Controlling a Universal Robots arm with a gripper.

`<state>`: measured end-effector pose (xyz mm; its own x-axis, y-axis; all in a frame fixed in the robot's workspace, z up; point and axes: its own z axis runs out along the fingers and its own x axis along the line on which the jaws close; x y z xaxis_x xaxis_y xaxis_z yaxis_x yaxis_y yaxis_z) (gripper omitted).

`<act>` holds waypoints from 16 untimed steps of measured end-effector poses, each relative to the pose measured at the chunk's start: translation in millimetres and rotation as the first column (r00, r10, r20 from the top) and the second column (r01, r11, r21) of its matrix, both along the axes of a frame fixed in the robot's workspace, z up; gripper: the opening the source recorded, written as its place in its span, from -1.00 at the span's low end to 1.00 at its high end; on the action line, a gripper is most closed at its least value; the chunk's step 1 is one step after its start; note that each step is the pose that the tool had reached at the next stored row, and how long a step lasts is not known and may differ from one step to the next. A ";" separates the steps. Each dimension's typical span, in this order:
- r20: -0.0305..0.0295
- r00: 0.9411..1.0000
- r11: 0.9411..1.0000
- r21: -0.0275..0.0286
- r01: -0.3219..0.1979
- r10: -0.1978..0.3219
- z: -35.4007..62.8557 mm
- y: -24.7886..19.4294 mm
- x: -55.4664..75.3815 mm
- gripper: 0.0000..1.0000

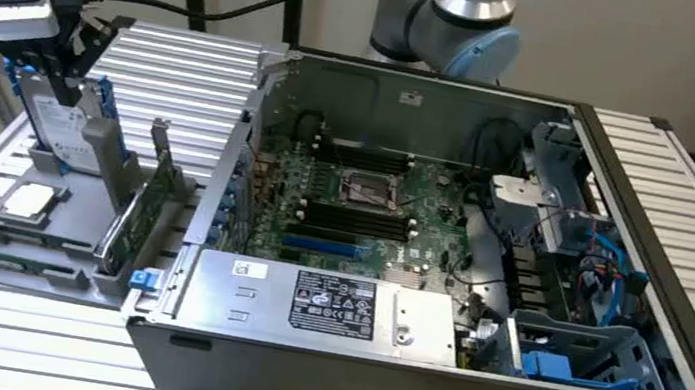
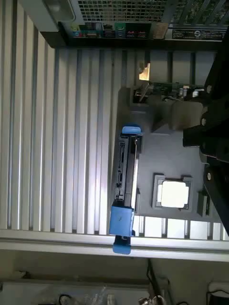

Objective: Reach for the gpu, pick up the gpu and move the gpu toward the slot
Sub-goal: 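Reach for the gpu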

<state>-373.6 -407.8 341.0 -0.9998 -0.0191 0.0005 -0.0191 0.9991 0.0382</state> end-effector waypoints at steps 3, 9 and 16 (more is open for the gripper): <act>0.000 1.000 1.000 0.000 0.000 0.000 0.0 0.0 0.0 -0.79; 0.000 1.000 1.000 0.000 0.000 0.000 0.0 0.0 0.0 -0.79; 0.000 1.000 1.000 -0.001 0.000 0.000 -0.5 -7.1 9.2 -0.79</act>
<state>-364.5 -414.9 340.5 -0.9998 -0.0192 0.0004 -0.0192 0.9991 0.0376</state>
